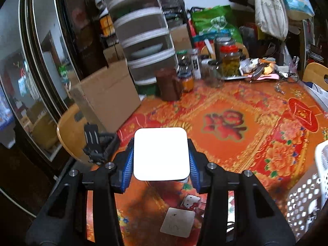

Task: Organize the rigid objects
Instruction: 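Carry the white square charger into the basket and open the left tool, then move the left tool back over the remaining items on the table, then grasp the white card-like charger and drop it into the basket with the left tool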

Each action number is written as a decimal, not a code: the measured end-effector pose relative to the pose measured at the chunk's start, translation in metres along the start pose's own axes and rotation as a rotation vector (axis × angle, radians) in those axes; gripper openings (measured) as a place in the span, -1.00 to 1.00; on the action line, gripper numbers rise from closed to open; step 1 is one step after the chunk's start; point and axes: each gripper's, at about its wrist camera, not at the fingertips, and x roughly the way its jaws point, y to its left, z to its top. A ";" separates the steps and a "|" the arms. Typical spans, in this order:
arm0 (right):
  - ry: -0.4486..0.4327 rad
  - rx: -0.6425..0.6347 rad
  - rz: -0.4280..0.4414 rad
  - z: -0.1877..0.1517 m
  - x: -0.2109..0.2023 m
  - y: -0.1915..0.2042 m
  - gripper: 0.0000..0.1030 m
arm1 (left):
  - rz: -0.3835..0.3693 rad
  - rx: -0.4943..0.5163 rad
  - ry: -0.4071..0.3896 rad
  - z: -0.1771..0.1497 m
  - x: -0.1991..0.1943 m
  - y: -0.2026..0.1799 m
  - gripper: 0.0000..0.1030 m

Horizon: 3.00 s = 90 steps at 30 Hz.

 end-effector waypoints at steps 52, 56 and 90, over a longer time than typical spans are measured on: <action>-0.001 0.003 0.028 -0.002 0.000 0.002 -0.84 | -0.448 0.876 0.393 -0.073 -0.118 -0.295 0.32; -0.001 0.004 0.029 -0.003 0.001 0.002 -0.84 | -0.514 0.743 0.297 -0.042 -0.138 -0.259 0.45; 0.002 -0.003 0.026 0.002 0.000 0.000 -0.84 | -0.434 -0.085 0.508 -0.122 0.062 0.011 0.42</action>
